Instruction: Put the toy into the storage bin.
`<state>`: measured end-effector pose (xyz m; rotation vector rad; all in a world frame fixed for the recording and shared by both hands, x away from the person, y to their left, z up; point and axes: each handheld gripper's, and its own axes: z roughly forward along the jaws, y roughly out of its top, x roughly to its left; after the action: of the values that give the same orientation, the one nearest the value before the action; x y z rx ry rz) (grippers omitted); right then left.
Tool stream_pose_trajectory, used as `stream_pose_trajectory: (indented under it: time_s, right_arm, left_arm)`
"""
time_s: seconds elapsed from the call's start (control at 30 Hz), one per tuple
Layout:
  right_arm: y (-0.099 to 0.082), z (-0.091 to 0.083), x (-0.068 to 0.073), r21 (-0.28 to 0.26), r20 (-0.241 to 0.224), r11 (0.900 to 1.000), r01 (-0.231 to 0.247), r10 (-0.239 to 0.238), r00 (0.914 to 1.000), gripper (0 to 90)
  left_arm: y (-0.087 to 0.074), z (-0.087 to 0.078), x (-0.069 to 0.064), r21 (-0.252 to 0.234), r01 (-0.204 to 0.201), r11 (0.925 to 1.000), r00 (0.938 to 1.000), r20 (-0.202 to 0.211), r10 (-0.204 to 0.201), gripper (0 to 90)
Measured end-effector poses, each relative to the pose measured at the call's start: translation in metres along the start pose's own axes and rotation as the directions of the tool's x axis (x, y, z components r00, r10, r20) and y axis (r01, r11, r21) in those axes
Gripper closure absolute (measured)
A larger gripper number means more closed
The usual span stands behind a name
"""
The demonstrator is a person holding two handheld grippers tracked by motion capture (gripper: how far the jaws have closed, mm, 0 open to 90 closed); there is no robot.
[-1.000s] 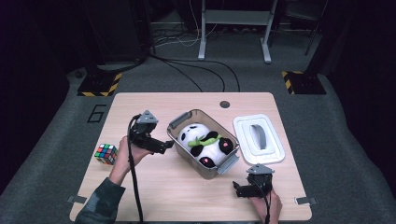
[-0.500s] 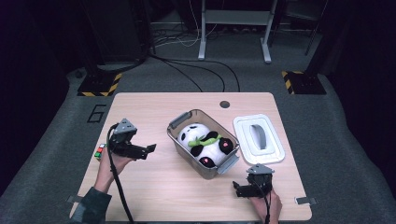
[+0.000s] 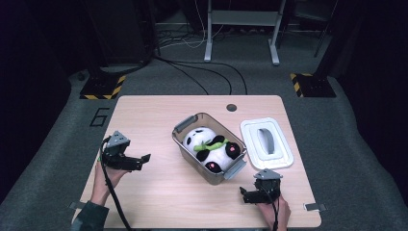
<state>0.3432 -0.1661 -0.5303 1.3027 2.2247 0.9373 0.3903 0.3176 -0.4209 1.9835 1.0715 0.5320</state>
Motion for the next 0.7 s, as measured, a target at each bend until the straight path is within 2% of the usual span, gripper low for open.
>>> stream_pose_trajectory:
  time_s: [0.17, 0.27, 0.33, 0.47, 0.53, 0.57, 0.7]
  right_arm:
    - [0.0, 0.0, 0.0, 0.0, 0.0, 1.0, 0.0, 0.0, 1.0, 0.2]
    - [0.0, 0.0, 0.0, 0.0, 0.0, 1.0, 0.0, 0.0, 1.0, 0.2]
    - [0.0, 0.0, 0.0, 0.0, 0.0, 1.0, 0.0, 0.0, 1.0, 0.2]
    - [0.0, 0.0, 0.0, 0.0, 0.0, 1.0, 0.0, 0.0, 1.0, 0.2]
    - [0.0, 0.0, 0.0, 0.0, 0.0, 1.0, 0.0, 0.0, 1.0, 0.2]
    - [0.0, 0.0, 0.0, 0.0, 0.0, 1.0, 0.0, 0.0, 1.0, 0.2]
    - [0.0, 0.0, 0.0, 0.0, 0.0, 1.0, 0.0, 0.0, 1.0, 0.2]
  left_arm:
    - [-0.01, -0.004, 0.009, -0.014, 0.029, 0.9995, 0.998, -0.056, -0.029, 0.0]
    - [-0.016, -0.006, 0.018, -0.007, 0.04, 0.9992, 0.9933, -0.108, -0.041, 0.0]
    - [-0.02, -0.008, 0.026, -0.011, 0.065, 0.9978, 0.9905, -0.12, -0.066, 0.0]
    - [-0.029, -0.012, 0.044, -0.034, 0.121, 0.9921, 0.9793, -0.16, -0.125, 0.0]
    - [-0.034, -0.014, 0.055, -0.039, 0.148, 0.9883, 0.9716, -0.181, -0.152, 0.0]
    - [-0.037, -0.014, 0.06, -0.05, 0.163, 0.9854, 0.969, -0.18, -0.169, 0.0]
    - [-0.048, -0.009, 0.075, -0.038, 0.202, 0.9787, 0.9549, -0.215, -0.205, 0.0]
